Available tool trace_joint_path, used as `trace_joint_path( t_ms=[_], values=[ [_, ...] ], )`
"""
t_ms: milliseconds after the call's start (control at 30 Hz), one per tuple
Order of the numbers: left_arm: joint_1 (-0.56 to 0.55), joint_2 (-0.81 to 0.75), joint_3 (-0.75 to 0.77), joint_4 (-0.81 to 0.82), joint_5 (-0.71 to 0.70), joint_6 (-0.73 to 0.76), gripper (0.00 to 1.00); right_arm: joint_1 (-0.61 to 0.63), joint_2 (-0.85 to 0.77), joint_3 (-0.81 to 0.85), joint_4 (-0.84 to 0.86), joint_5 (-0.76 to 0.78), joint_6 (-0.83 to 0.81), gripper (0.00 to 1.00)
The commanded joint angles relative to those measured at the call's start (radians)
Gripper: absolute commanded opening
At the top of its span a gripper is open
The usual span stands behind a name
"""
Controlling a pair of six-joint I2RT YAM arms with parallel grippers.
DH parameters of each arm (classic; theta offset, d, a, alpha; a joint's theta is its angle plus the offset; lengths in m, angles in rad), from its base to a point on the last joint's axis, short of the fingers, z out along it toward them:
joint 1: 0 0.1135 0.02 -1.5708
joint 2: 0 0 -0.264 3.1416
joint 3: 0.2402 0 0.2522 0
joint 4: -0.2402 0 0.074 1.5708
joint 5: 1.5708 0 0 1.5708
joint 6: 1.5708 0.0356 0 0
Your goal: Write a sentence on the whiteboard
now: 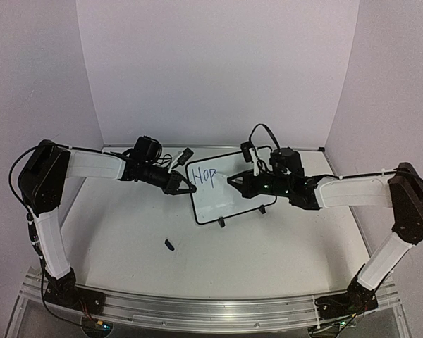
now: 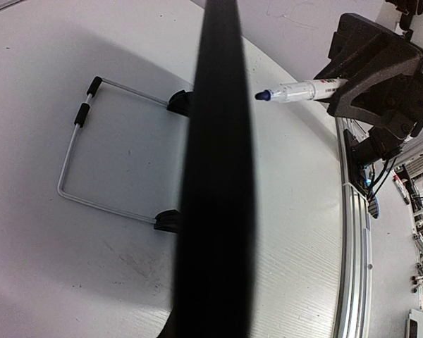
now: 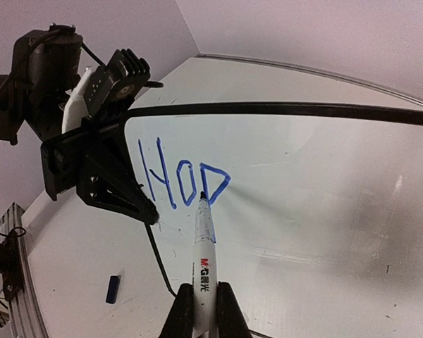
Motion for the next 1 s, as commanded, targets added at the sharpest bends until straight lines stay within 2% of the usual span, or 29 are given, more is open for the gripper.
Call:
trace_joint_path(
  t_ms=[0, 500, 967],
  values=[
    [-0.009, 0.023, 0.027, -0.048, 0.027, -0.004, 0.00, -0.003, -0.004, 0.001, 0.033, 0.034, 0.001, 0.00],
    [-0.009, 0.024, 0.028, -0.050, 0.027, -0.005, 0.00, -0.013, 0.043, 0.028, 0.015, 0.078, 0.000, 0.00],
    [-0.009, 0.023, 0.028, -0.050, 0.026, -0.002, 0.00, -0.024, 0.004, 0.004, 0.002, 0.135, 0.003, 0.00]
  ],
)
